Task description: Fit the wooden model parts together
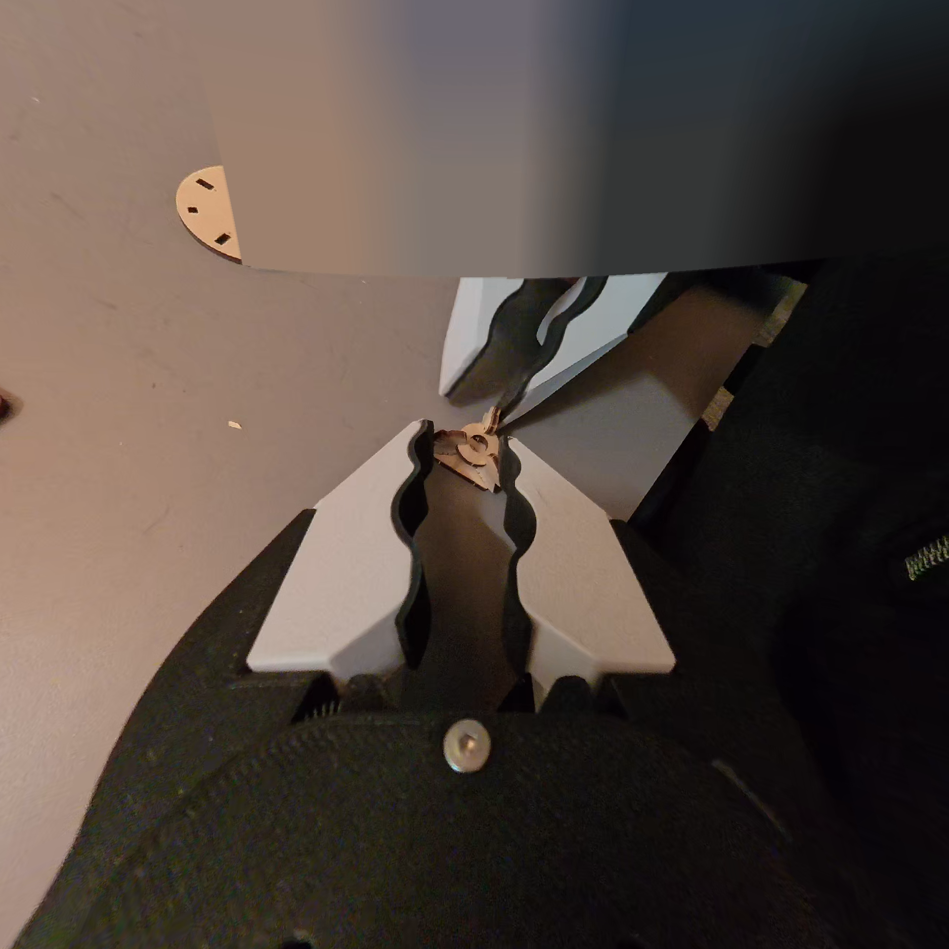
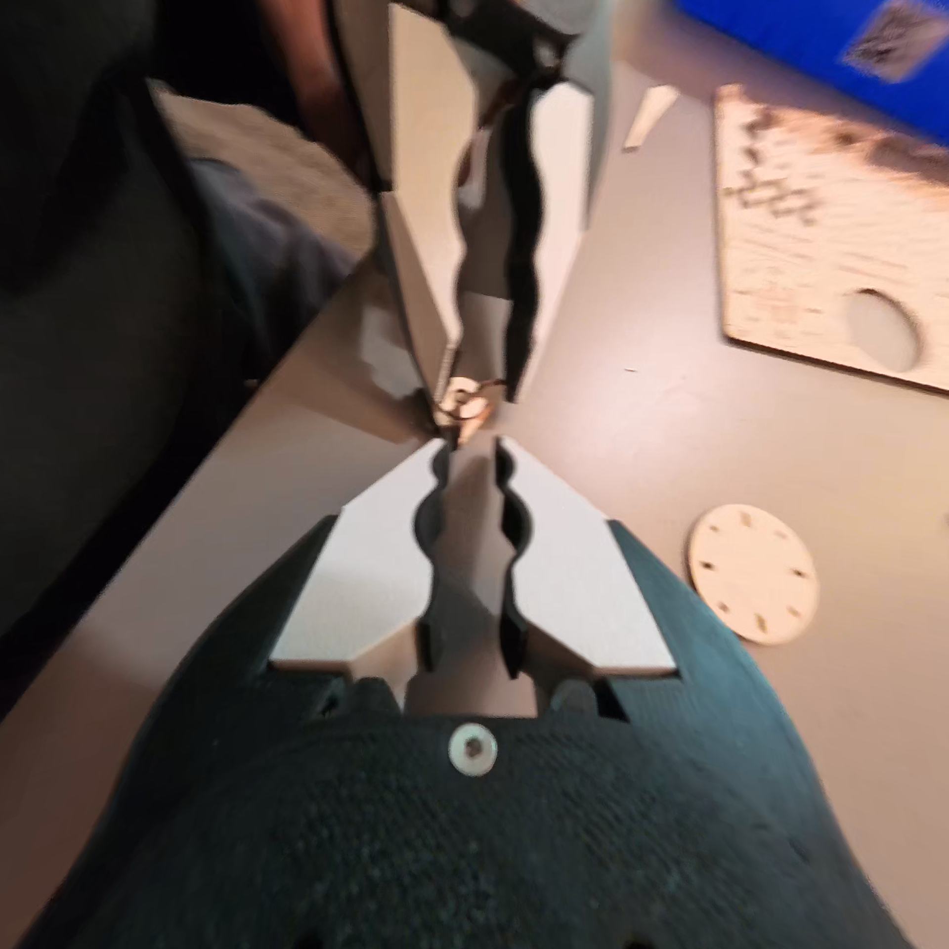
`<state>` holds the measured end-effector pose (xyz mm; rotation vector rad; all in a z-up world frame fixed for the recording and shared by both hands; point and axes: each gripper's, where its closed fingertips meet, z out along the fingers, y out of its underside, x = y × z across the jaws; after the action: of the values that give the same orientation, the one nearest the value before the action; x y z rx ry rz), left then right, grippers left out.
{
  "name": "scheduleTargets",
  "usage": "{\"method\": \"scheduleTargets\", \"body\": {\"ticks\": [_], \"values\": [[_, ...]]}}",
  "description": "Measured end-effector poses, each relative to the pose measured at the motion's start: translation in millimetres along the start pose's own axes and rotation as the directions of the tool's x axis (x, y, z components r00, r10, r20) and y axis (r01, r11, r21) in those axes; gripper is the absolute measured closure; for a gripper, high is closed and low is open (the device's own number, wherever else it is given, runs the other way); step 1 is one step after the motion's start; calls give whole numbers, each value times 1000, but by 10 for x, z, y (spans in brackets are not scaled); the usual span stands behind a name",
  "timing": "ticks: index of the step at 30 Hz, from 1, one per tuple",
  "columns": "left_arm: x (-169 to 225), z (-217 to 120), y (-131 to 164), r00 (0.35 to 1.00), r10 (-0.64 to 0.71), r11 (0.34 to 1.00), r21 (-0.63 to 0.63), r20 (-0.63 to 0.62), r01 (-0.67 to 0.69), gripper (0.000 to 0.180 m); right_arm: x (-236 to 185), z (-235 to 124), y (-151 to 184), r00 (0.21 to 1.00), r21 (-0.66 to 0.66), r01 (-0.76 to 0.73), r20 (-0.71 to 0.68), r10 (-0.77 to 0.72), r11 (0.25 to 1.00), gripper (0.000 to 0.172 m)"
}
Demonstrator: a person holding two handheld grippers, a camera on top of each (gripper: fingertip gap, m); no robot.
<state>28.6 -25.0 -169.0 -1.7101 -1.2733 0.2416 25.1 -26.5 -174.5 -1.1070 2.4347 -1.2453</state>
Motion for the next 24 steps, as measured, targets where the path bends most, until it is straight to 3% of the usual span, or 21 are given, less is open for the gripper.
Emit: {"method": "scheduleTargets", "body": {"ticks": [6,11,17,24], "values": [[-1,1,0,1000,-4,1000,-2,-5,4,155,-43,-23,-67,999,41,-34,11,33,999,152],[-4,2,-2,1000,-8,1000,-2,-6,8,156,-50,-24,-74,999,44,-41,29,40,998,170],[-6,4,0,1000,-13,1000,-2,-7,13,155,-54,-22,-67,998,16,55,-4,-55,998,170],[-16,2,-4,999,-38,999,2,-20,38,156,-60,-19,-79,999,45,36,24,-38,998,170]]}}
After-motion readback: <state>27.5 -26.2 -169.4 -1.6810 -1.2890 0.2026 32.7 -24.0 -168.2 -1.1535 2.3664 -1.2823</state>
